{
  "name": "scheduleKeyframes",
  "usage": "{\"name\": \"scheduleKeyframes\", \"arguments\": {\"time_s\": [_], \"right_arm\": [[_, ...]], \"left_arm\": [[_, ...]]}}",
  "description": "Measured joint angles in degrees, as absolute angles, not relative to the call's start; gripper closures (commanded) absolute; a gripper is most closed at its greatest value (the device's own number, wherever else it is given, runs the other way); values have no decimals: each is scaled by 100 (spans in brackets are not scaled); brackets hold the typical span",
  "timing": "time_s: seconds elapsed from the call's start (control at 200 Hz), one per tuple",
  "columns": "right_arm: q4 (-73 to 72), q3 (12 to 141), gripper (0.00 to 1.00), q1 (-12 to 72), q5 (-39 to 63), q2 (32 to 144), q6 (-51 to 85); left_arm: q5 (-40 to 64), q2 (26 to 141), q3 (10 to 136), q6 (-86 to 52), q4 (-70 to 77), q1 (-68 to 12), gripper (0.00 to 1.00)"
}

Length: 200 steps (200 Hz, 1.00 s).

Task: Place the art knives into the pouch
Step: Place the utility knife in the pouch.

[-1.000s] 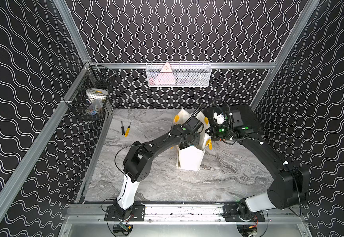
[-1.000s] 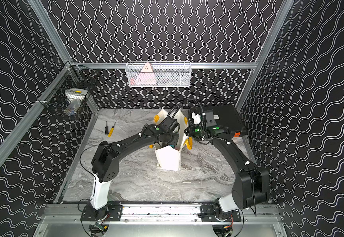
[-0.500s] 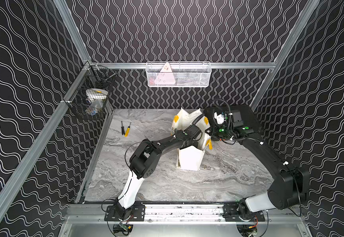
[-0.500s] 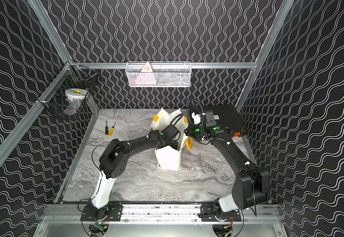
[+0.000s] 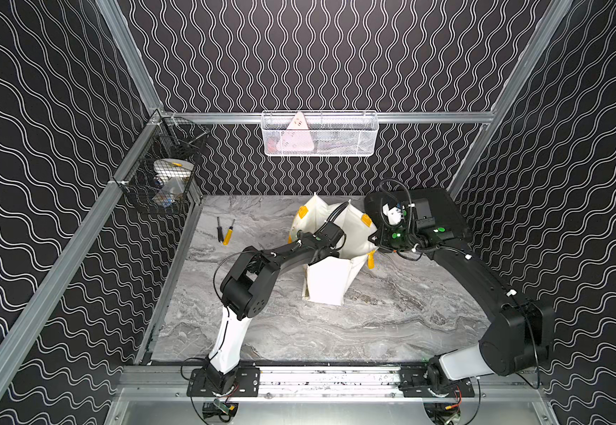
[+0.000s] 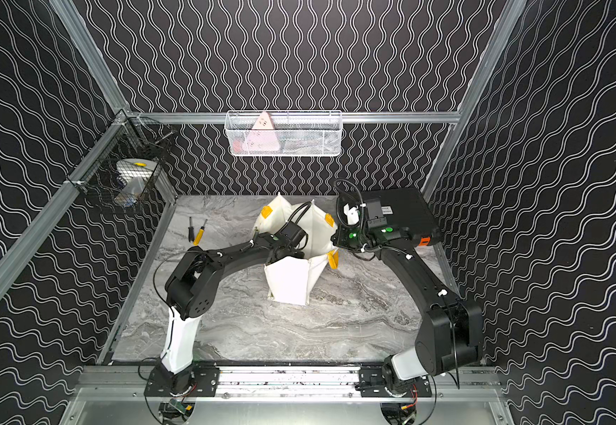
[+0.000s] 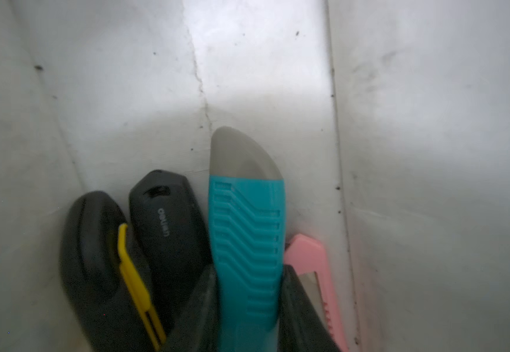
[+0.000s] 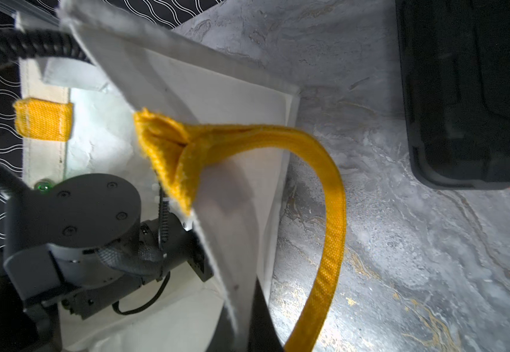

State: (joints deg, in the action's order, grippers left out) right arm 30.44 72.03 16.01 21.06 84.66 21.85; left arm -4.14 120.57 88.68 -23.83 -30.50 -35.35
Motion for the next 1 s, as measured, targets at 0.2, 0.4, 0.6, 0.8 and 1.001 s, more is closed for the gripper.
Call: {"name": "scheduleKeyframes", "arguments": {"time_s": [0.2, 0.4, 0.6, 0.8, 1.001], "right_arm": [[3072, 7203, 100, 1601, 2084, 8458, 2185], [3118, 7262, 100, 1601, 2067, 8447, 2158], [3107, 7279, 100, 1599, 2137, 8447, 2139], [3094, 7279, 100, 1603, 2215, 8444, 2117], [3089, 7279, 100, 1605, 2259, 8444, 2099]], "left_arm": [[-534, 11946, 8794, -2368, -3260, -3500, 72], [-311, 11714, 8737, -2362, -3330, -3544, 53], [-73, 11417, 8731, -2340, -3315, -3592, 44], [307, 10822, 8534, -2311, -3116, -3601, 36], [602, 10313, 8836, -2213, -2956, -3599, 33]]}}
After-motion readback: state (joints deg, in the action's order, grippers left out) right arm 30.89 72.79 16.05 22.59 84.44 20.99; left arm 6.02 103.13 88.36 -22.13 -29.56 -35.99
